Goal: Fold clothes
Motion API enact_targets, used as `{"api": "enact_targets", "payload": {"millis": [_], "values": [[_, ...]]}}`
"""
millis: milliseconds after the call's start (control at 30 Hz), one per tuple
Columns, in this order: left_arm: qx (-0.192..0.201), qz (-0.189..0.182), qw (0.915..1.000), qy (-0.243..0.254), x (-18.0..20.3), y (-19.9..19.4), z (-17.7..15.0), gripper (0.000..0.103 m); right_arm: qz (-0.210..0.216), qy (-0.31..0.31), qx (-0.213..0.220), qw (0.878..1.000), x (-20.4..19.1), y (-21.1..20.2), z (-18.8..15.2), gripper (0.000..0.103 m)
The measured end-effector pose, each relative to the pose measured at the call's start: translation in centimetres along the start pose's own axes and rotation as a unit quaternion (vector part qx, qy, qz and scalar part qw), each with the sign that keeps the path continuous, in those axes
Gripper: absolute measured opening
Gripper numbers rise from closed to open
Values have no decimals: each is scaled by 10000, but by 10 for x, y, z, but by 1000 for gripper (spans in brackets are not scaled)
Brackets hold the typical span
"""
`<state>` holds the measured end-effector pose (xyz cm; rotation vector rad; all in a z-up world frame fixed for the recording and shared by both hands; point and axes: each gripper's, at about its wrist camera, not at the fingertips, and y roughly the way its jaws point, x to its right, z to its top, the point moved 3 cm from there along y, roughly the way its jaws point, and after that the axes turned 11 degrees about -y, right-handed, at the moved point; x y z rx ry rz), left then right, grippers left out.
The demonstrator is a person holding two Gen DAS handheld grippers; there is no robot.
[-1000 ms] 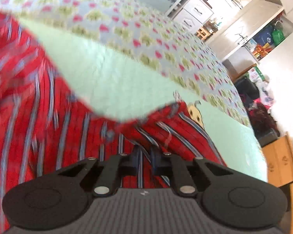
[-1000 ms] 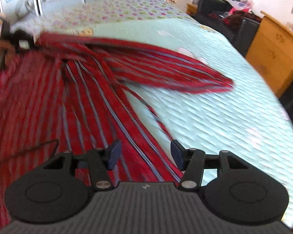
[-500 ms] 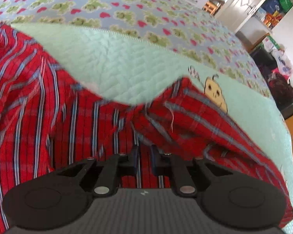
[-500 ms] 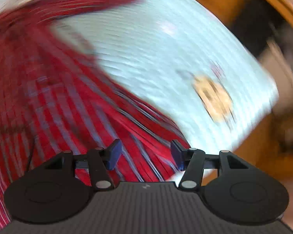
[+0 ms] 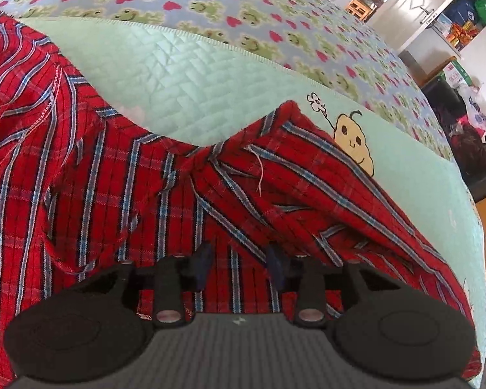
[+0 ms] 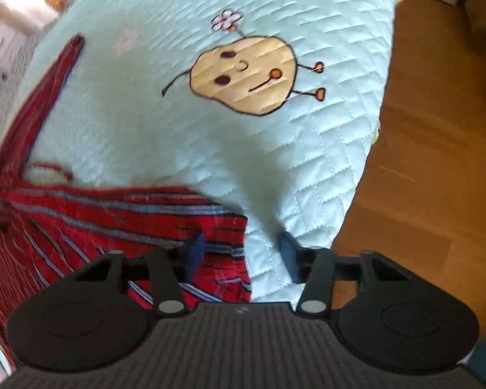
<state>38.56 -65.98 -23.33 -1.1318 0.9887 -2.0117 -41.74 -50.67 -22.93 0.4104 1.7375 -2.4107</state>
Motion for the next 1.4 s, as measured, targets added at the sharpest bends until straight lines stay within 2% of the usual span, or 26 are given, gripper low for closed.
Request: {"api": "enact_targets", "payload": {"millis": [33,67,133,233,333,367,400,467,500,567,600,667,700,900,1000,1067,1100,1200,1267,1333,1367,1400], "values": [[18,67,9999,75,1,-1,0,21,48,-378,40,9993,-18,-9,-2,2],[32,131,9998,142,2,-1,1,3,96,-755,80,9971,-37,-17,-5,2],[81,194,9994,286,3,-5,2,0,192,-1506,159,9883,-73,-34,-9,2],[210,206,9986,451,6,-15,5,0,334,-2613,276,9643,-128,-60,-17,1],[355,161,9982,449,8,-32,14,0,478,-3688,386,9275,-184,-86,-25,1],[397,140,9981,452,8,-38,18,0,664,-4066,354,9105,-204,-97,-37,1],[435,116,9979,461,8,-45,22,0,850,-4454,147,8912,-216,-103,-58,1],[512,81,9974,494,9,-58,31,0,1211,-5184,-276,8461,-238,-116,-99,1],[550,70,9971,515,8,-65,35,0,1333,-5338,-641,8326,-236,-118,-121,1],[603,57,9967,547,4,-80,44,0,1388,-5365,-1137,8246,-226,-117,-145,1],[611,66,9965,565,1,-87,48,0,1368,-5344,-1306,8238,-221,-118,-154,1],[613,84,9962,616,-4,-100,55,0,1302,-5189,-1508,8313,-217,-120,-166,1],[598,91,9960,660,-6,-107,58,0,1276,-5059,-1519,8395,-221,-117,-163,1],[243,125,9949,972,-16,-136,61,0,1125,-4712,-1326,8647,-235,-107,-184,1],[73,-135,9954,947,-26,-143,52,0,1048,-4531,-1234,8767,-242,-103,-193,1],[-121,-436,9955,829,-32,-141,38,0,910,-4312,-1377,8871,-227,-95,-189,1],[-213,-554,9951,785,-35,-138,29,0,854,-4298,-1390,8881,-224,-93,-187,1],[-410,-610,9948,709,-37,-118,1,1,725,-4271,-1413,8901,-216,-89,-177,1],[-443,-675,9945,660,-33,-106,-16,7,732,-4252,-1406,8911,-216,-86,-175,1],[-385,-633,9948,704,-25,-97,-27,18,727,-4251,-1369,8918,-215,-86,-171,2],[-342,-558,9950,756,-20,-93,-32,32,736,-4237,-1373,8923,-213,-86,-168,2],[-291,-476,9949,845,-15,-90,-35,39,741,-4211,-1385,8933,-213,-84,-168,2]]}}
